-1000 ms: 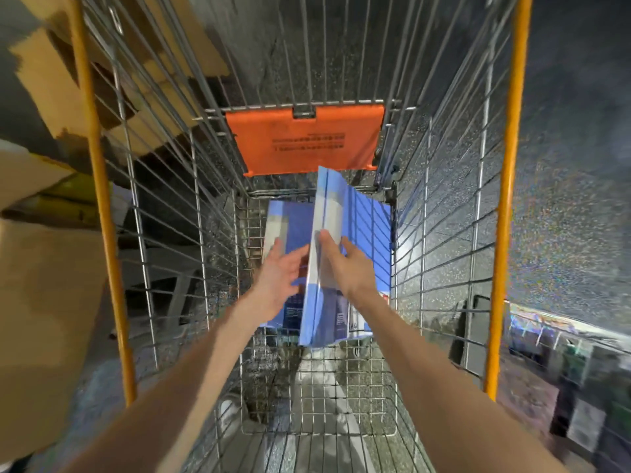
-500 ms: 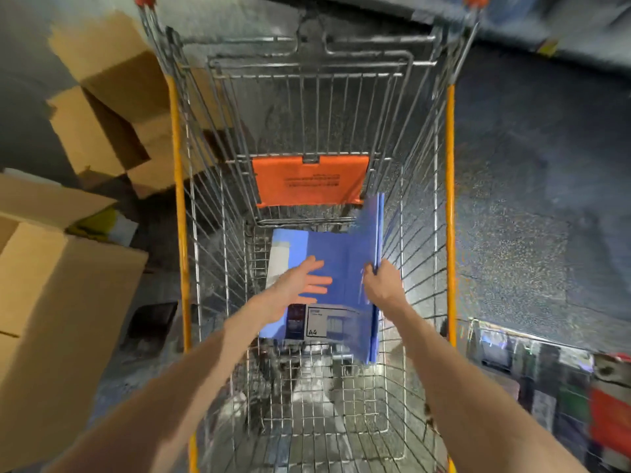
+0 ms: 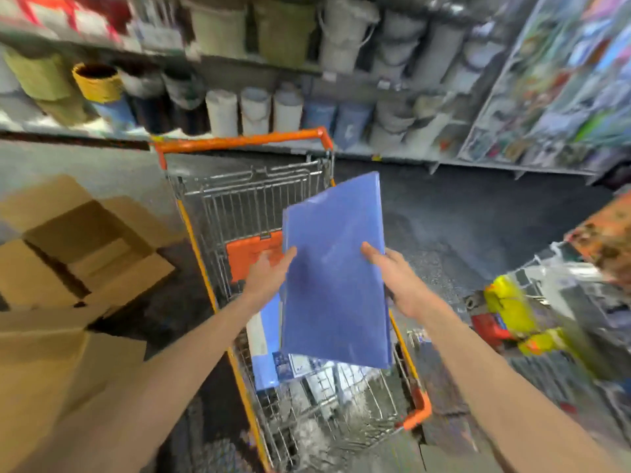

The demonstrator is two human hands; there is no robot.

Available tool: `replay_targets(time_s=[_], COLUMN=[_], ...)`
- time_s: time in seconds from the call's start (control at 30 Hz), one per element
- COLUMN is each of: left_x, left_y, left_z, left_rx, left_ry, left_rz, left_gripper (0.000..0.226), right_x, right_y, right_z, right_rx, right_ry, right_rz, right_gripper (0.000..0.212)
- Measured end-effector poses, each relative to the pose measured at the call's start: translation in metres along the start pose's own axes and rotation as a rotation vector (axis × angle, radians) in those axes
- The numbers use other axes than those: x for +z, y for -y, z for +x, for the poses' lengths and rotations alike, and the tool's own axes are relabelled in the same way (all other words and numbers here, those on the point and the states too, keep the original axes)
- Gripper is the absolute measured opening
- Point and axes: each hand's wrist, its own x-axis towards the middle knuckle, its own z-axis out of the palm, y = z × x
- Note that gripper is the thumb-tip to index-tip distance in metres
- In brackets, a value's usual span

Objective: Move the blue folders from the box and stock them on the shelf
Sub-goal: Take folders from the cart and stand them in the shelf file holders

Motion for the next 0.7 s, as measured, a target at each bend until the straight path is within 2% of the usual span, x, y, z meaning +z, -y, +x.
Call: replay_targets(time_s=[0.07,0.17,0.27,0.33,0.37,0.43,0.5,0.57,0.63,0.7], left_x=[-0.011,-0.011,0.012,0.032,0.049,0.072,0.104,0.131,0.163,0.191], left_y=[-0.034,-0.089,-0.153,-0.185,-0.201,-0.227,-0.254,-0.282,-0.303,-0.319], left_z=[-0.011,-0.027,-0.07,-0.098,-0.116,-0.147,-0.188,-0.245,-0.304,-0.355], left_rx=[0.016,0.015,0.148,0.226,0.285,0.381,0.468,0.57,0.635,0.7], left_ry=[0.006,0.09,0.175,0.194,0.243,0.287,0.353,0.395,0.44,0.498], left_rz=[-0.029,-0.154,-0.184,-0.203,-0.231,-0.283,-0.303,-0.328,-0.346,-0.386], left_gripper=[0.058,0.078,0.05,0.043,0.049,0.081,0.091,0.069,0.047,0.049], right_x=[-0.012,-0.033,-0.065,-0.084,-0.101,-0.125,-0.152,-0.174,-0.198,-0.219], right_y=[0.024,0.052,0.071,0.08,0.082,0.084,0.082,0.077,0.068,0.058], right_z=[-0.044,-0.11,-0.177,-0.215,-0.239,-0.279,-0.33,-0.383,-0.443,-0.497], right_rx=[-0.05,-0.123,-0.24,-0.287,-0.327,-0.398,-0.476,-0.515,-0.536,-0.565], right_ry=[-0.003,-0.038,-0.15,-0.239,-0.318,-0.45,-0.599,-0.739,-0.885,-0.973], right_rz=[0.12,0.224,0.301,0.281,0.265,0.26,0.236,0.175,0.129,0.11], right_gripper=[0.027,0.033,0.038,0.042,0.042,0.036,0.025,0.021,0.026,0.029])
